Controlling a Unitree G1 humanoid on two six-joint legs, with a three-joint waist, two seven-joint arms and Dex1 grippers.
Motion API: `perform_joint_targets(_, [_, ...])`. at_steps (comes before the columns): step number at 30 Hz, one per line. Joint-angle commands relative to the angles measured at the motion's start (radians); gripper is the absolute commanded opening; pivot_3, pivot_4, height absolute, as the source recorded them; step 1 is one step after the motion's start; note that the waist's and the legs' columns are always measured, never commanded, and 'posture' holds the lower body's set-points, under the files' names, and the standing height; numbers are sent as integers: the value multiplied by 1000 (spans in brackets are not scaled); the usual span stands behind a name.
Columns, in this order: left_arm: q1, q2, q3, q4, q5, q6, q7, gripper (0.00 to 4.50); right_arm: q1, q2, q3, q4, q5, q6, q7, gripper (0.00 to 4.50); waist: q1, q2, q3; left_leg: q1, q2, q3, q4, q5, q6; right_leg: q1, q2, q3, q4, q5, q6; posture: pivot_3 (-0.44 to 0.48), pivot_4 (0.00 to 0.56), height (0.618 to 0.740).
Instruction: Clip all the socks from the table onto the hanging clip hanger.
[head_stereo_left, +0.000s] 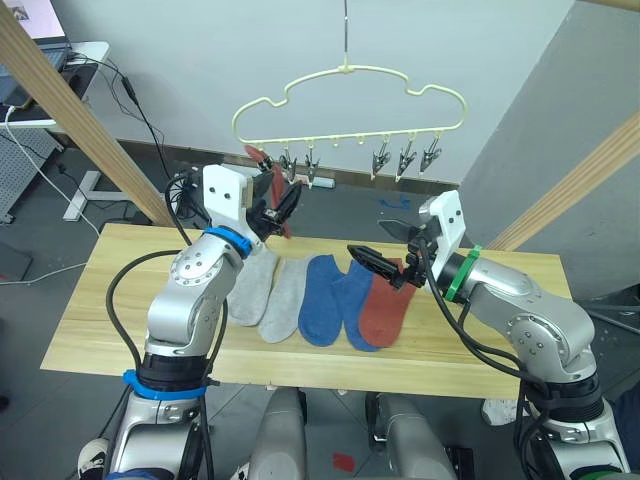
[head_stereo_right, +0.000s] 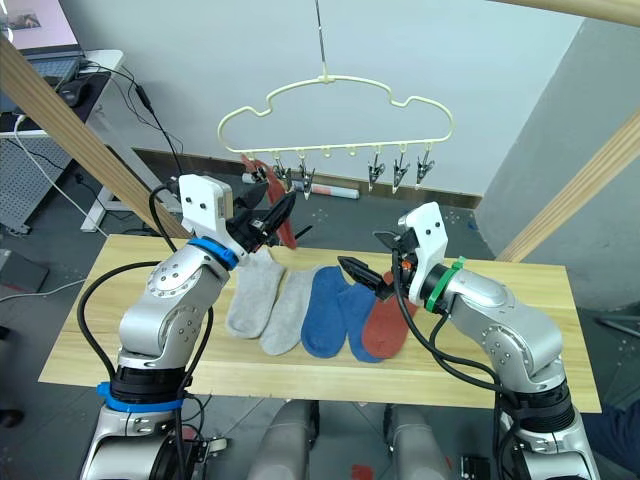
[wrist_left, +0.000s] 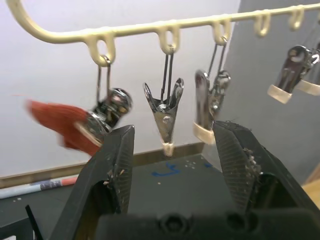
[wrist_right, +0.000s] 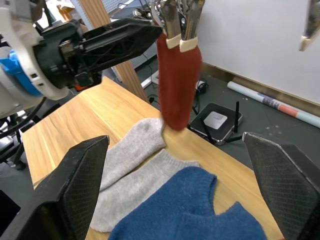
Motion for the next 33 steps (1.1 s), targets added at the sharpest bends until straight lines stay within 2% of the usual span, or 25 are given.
perform_joint_targets(1, [-16, -15, 15, -6, 13, -28, -17, 1875, -21, 4, -19, -45, 7, -15, 10, 4500, 0, 0, 0, 0, 0, 0, 0, 0, 0, 0, 0, 0, 0, 0, -1, 158, 304, 740])
perform_joint_targets(3, [-17, -22, 15, -6, 16, -24, -17, 1268, -24, 5, -20, -42, 4, -16, 8, 4500, -1, 0, 0, 0, 0, 0, 0, 0, 0, 0, 0, 0, 0, 0, -1, 157, 305, 740])
perform_joint_targets(33, [-104, -68, 36, 94, 89, -75, -29, 1268, -60, 24, -27, -34, 0, -1, -1, 4500, -1, 0, 0, 0, 0, -2, 2, 0, 0, 1, 0, -1, 2, 1, -2, 148, 310, 740])
